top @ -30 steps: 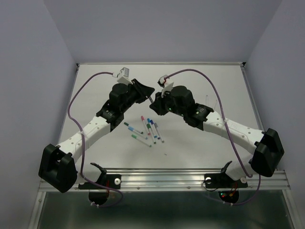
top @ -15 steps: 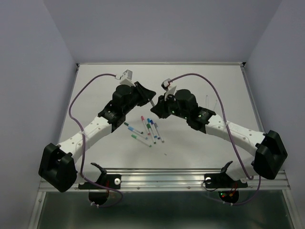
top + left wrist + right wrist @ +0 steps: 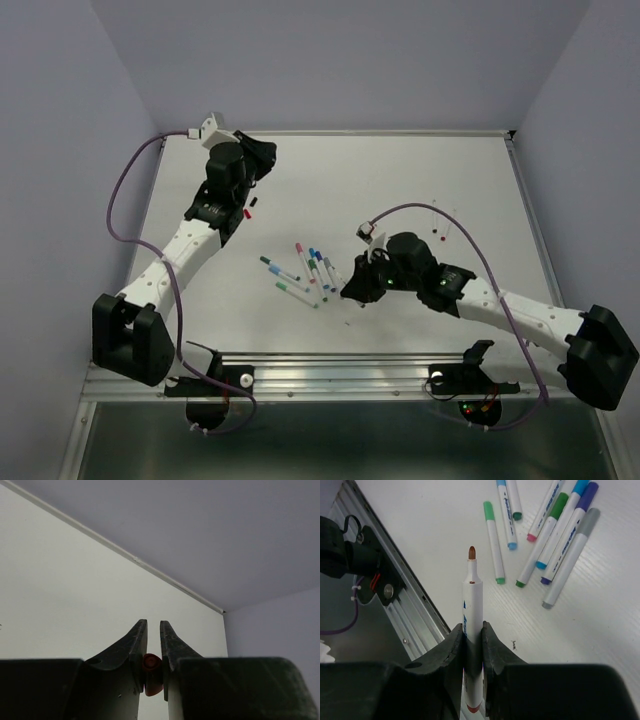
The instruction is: Open the pen caps
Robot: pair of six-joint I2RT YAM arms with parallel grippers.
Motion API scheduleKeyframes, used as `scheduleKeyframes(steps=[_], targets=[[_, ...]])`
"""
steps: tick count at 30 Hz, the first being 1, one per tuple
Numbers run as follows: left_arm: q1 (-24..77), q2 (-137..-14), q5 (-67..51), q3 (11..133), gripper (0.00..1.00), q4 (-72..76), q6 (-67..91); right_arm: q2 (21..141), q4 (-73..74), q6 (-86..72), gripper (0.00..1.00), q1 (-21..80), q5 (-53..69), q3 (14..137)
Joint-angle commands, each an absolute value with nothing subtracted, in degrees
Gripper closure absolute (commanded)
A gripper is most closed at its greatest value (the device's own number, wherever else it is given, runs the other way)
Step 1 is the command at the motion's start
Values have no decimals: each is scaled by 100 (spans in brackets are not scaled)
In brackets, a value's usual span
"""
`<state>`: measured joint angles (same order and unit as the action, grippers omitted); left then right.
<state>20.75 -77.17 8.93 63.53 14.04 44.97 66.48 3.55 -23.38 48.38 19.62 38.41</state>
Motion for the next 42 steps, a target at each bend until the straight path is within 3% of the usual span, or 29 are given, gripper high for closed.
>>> scheduleKeyframes(steps=[1, 5, 8, 12, 24, 30, 42], targets=[[2048, -7699, 1011, 6399, 100, 1293, 4403, 6503, 430, -2461, 99, 4554, 1250, 4086], [1829, -7970, 1080, 6363, 100, 302, 4106, 6881, 623, -2531, 99, 3247, 908, 4218], [1706, -8304, 1282, 6416, 97, -339, 3825, 7109, 939, -2321, 99, 2815, -225, 4525], [1652, -8928, 1485, 6714, 97, -939, 3596, 7487, 967, -2233, 99, 2305, -316, 4754], [1635, -10625, 2039, 7760, 97, -1748, 3569, 7822, 967, -2197, 99, 1784, -844, 4737], [1626, -10916, 2057, 7893, 78, -1740, 3516, 7761, 976, -2127, 97, 1679, -879, 4667], [1582, -11144, 1925, 7875, 59, -1740, 3559, 7682, 1037, -2180, 97, 1512, -791, 4509]])
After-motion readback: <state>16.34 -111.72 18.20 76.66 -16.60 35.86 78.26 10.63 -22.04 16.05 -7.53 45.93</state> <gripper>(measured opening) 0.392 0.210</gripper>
